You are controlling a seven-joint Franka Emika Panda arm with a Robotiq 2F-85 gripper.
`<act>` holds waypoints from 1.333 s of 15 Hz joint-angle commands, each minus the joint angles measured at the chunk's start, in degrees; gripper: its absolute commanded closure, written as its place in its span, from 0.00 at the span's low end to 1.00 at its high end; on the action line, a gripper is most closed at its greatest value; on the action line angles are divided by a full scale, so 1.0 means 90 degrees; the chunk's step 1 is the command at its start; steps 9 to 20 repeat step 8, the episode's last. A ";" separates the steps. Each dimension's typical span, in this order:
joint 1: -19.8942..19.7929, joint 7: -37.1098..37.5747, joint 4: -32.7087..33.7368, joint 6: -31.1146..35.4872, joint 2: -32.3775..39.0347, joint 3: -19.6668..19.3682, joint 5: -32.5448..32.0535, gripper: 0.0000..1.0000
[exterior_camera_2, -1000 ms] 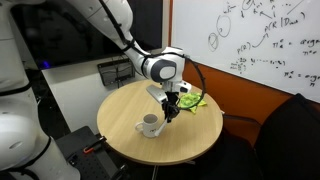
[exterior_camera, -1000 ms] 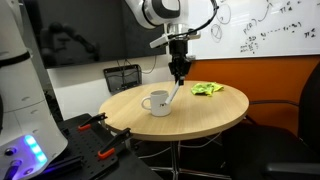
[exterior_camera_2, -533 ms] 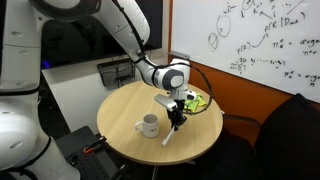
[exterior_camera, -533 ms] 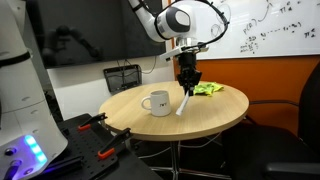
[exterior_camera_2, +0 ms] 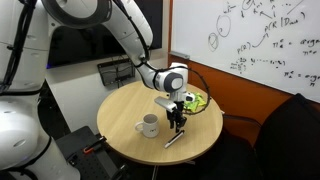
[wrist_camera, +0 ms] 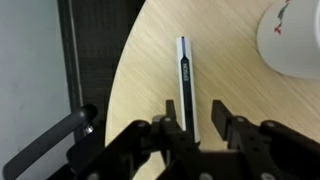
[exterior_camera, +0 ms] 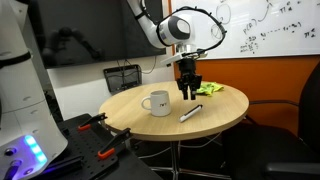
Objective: Take the white pen out of the white mug
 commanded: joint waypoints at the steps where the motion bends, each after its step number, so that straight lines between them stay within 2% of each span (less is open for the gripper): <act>1: 0.0109 0.0362 -0.0035 0.0132 -0.0166 -0.0089 0.0021 0.23; 4: -0.0090 0.0312 -0.0275 0.0482 -0.0577 0.0106 0.0831 0.01; 5: -0.0053 0.0380 -0.0360 0.0593 -0.0737 0.0085 0.0960 0.00; 8: 0.0013 0.0242 -0.0628 0.0912 -0.1178 0.0131 0.1131 0.00; 20: 0.0013 0.0242 -0.0628 0.0912 -0.1178 0.0131 0.1131 0.00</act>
